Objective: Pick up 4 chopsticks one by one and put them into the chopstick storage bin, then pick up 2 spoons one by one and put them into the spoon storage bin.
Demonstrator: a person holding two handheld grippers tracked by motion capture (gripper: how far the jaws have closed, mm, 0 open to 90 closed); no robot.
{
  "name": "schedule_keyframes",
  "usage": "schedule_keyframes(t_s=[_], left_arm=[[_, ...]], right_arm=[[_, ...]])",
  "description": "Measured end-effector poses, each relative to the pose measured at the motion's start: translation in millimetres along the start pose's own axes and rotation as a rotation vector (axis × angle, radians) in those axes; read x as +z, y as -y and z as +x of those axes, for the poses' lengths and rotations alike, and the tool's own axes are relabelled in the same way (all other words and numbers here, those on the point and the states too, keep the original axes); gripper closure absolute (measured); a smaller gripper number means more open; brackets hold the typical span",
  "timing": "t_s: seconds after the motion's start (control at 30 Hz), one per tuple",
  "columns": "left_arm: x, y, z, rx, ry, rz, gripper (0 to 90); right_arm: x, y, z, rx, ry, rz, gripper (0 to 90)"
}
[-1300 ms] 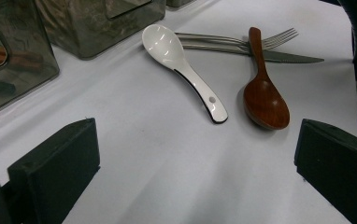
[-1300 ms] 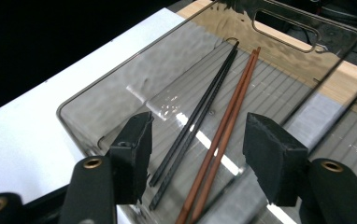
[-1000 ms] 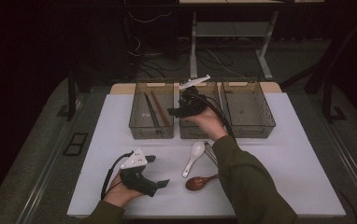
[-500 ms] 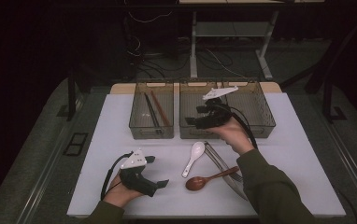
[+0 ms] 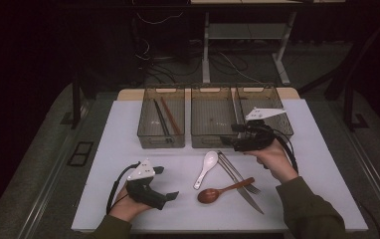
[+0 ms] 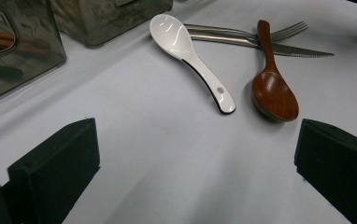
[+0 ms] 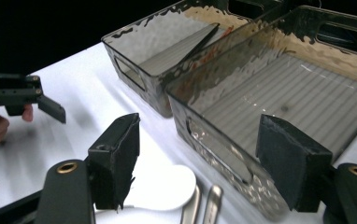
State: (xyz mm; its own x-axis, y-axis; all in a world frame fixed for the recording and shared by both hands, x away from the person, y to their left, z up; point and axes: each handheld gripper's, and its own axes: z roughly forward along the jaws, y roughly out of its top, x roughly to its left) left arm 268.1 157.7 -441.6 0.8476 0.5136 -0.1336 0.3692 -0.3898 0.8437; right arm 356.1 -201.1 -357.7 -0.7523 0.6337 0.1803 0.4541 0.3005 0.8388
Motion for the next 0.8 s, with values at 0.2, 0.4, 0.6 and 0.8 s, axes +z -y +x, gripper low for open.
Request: schedule_keyframes(t_s=[0.2,0.4,0.6,0.8], left_arm=[[0.0,-0.2,-0.7,0.003,-0.003,0.000,0.0],[-1.2,0.2,0.5,-0.003,-0.006,-0.003,0.0],[-1.7,-0.1,-1.6,-0.001,-0.006,0.002,0.0],[-2.1,-0.9,-2.7,-0.002,-0.008,-0.003,0.0]], right_arm=[[-11.3,13.1,-0.5,-0.002,0.004,0.001,29.4],[-20.6,29.8,-0.4,0.001,0.014,0.001,26.3],[-32.8,50.9,-4.8,0.015,0.066,-0.011,22.8],[-48.5,73.9,-10.8,0.048,0.096,-0.037,19.7]])
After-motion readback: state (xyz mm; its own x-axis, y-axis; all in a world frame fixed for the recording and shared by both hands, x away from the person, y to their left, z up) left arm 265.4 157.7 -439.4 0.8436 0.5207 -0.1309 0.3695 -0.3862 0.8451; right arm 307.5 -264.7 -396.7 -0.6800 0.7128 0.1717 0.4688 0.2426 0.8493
